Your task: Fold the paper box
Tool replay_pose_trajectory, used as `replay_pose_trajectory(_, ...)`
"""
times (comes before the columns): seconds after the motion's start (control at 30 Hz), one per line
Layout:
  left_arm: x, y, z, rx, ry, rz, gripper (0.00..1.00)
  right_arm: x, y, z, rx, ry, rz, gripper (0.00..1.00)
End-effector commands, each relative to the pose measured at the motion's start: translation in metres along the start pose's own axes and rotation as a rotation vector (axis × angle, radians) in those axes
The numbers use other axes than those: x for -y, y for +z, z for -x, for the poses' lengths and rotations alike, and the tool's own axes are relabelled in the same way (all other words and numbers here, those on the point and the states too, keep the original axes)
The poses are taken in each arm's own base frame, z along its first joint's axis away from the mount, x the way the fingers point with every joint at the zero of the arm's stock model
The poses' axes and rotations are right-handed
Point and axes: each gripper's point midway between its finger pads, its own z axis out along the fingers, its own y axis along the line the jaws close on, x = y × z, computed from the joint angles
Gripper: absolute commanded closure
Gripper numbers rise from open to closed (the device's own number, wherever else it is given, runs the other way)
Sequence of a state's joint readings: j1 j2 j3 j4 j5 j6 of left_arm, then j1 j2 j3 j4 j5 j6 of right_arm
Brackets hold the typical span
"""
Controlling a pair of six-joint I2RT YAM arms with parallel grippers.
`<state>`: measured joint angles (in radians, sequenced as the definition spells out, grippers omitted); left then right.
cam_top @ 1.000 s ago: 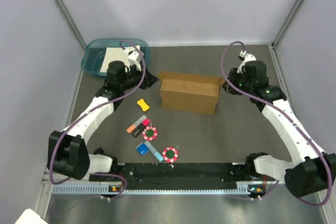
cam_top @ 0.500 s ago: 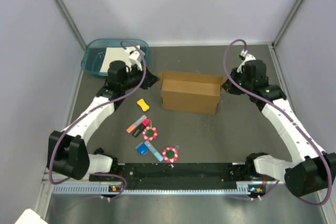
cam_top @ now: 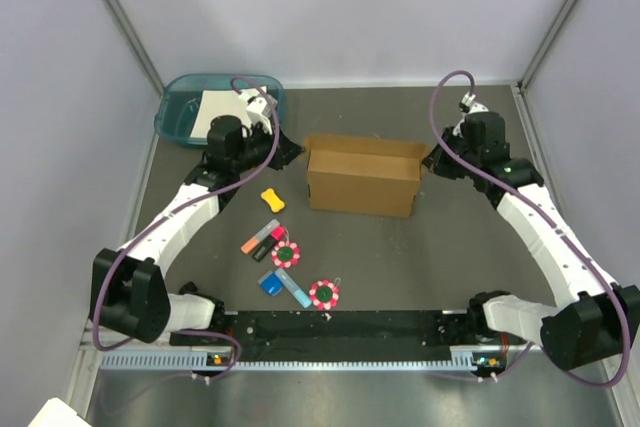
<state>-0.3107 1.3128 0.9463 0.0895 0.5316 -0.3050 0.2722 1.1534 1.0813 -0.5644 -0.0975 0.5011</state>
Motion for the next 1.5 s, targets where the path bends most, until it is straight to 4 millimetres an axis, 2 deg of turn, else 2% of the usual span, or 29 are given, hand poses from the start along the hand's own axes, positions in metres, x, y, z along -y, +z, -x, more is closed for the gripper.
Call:
replay_pose_trajectory(0.0,0.022,0.004,0.018,0.037,-0.001,-0.07,1.0,-0.01,0.004,0.002,0.01,0.034,0.017,1.0)
replay_pose_trajectory(0.1,0.023,0.004,0.015,0.03,-0.022,-0.071,1.0,-0.006,0.006,-0.001,0.022,0.016,-0.021,1.0)
replay_pose_trajectory(0.47,0.027,-0.003,0.009,0.04,-0.078,-0.064,1.0,0.012,0.027,-0.034,0.038,-0.061,-0.135,1.0)
replay_pose_trajectory(0.8,0.02,-0.005,0.014,0.075,-0.078,-0.017,1.0,0.037,0.018,-0.038,0.087,-0.169,-0.221,1.0)
replay_pose_trajectory(1.0,0.017,-0.005,0.017,0.087,-0.074,0.0,1.0,0.049,0.019,-0.054,0.059,-0.183,-0.244,1.0)
replay_pose_trajectory(1.33,0.021,-0.004,0.019,0.088,-0.123,-0.011,1.0,0.056,0.022,-0.063,0.052,-0.192,-0.249,1.0)
replay_pose_trajectory(1.47,0.025,-0.007,0.029,0.127,-0.165,-0.009,1.0,0.057,0.022,-0.064,0.052,-0.191,-0.252,1.0)
